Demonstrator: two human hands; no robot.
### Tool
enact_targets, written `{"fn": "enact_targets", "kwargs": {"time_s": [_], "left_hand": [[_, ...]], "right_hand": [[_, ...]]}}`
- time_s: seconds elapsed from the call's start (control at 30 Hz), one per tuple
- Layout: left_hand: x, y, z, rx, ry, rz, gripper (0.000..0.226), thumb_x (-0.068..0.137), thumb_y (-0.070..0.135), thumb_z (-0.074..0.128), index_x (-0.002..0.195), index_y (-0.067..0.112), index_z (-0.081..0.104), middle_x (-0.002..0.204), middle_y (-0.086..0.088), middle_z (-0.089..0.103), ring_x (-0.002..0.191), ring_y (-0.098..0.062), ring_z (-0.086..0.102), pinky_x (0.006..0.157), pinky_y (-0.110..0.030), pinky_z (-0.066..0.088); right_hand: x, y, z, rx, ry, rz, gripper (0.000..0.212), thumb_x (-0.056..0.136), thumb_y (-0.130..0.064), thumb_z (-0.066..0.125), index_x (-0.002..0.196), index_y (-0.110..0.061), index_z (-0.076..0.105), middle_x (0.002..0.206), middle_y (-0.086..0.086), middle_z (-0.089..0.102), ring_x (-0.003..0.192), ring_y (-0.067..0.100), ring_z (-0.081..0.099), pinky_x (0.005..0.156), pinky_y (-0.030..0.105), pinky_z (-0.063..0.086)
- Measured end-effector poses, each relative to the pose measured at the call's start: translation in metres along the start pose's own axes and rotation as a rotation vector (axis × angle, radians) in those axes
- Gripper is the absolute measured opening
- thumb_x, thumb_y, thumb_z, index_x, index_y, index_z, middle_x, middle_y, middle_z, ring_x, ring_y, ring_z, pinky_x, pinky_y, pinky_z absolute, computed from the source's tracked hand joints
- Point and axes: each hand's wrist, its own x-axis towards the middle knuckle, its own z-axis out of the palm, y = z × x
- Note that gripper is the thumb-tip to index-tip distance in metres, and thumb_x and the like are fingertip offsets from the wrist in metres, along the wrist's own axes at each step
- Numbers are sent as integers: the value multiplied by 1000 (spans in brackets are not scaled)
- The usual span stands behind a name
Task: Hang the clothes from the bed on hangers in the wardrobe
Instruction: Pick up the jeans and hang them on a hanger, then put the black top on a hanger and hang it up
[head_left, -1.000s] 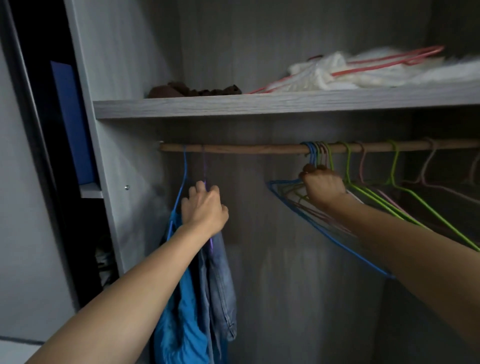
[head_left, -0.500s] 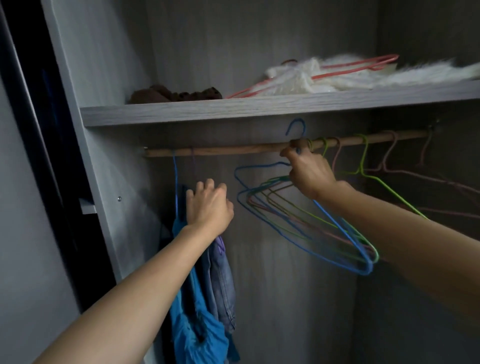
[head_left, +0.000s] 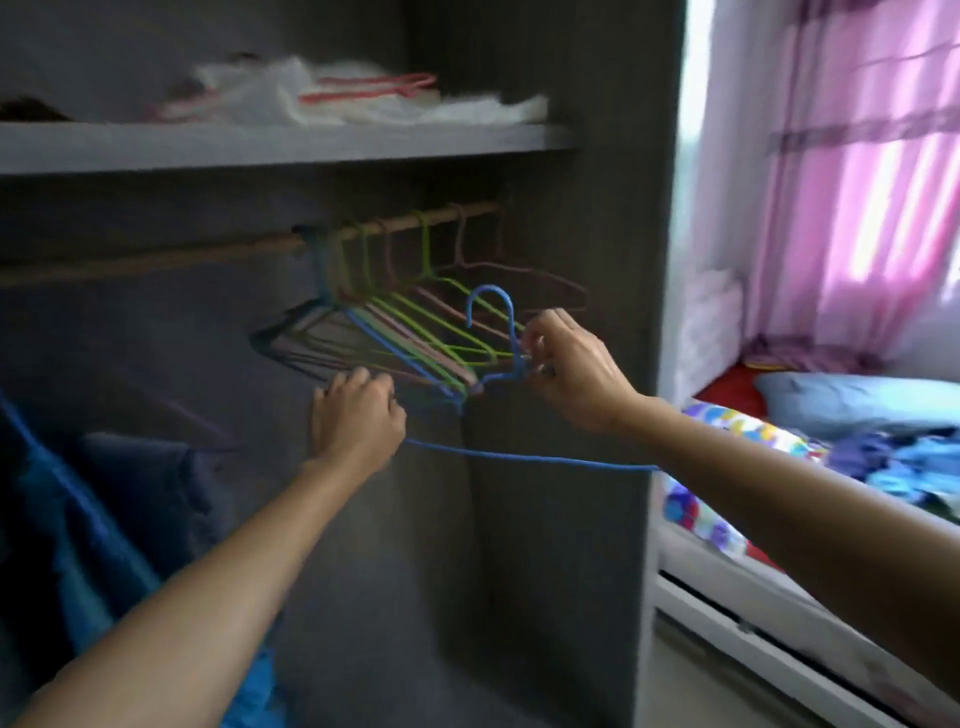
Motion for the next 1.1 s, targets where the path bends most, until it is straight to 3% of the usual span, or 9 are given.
{"fn": "enact_targets", "kwargs": {"time_s": [0.13,0.27,0.37,0.5,0.63,0.77,0.9,1.1], "left_hand": [[-6,106,21,-168,-61,128,15,84,22,57,93,13,65,100,-13,62,98,-35,57,80,-40,44],[-23,234,47,-250,-178,262,17,92,26,51,99,16,62,104,-7,61,96,-28,59,77,-36,45],[-47,342,66,-321,-321,327,19,92,27,48,98,16,63,106,-8,64,95,-29,61,78,-34,49],[-89,470,87,-379,-475,424,20,87,29,51,101,21,64,111,-8,65,101,-30,60,78,-32,46],[-117,571,99,-430,-593,535,19,86,32,53,100,24,64,111,-5,67,104,-27,60,80,-32,46],[-124,655,120,-439,-652,649,19,86,35,53,98,25,64,108,-2,67,101,-25,60,76,-32,46],[-121,734,153,-433,-711,764,7,89,34,53,88,29,56,102,-2,66,97,-26,61,73,-32,47],[-97,858,234,-466,-864,867,13,87,37,51,82,26,55,88,-1,64,82,-21,60,65,-32,44]], "right_hand": [[-62,71,-83,-39,-160,342,58,72,-21,69,127,-21,52,94,-1,67,83,23,64,77,35,52],[-145,147,-175,-167,-184,623,28,77,-15,68,105,-18,71,79,-2,65,72,15,58,65,24,42],[-214,202,-246,-278,-168,782,11,80,-13,64,86,-14,73,69,3,64,73,20,65,61,25,41],[-301,257,-337,-367,-124,986,14,86,-18,62,86,-10,73,74,8,70,70,19,62,58,21,42],[-376,308,-403,-332,-48,1203,17,82,-24,66,84,-8,72,79,7,71,77,22,66,67,28,51],[-433,353,-447,-300,60,1378,10,77,-18,66,74,-9,67,70,6,66,65,20,60,57,26,44],[-474,405,-473,-238,113,1519,24,79,-14,66,55,-12,63,54,1,61,53,16,54,52,27,41],[-504,496,-520,-198,198,1648,25,83,-13,64,58,-9,61,46,0,50,39,11,41,41,20,30]]}}
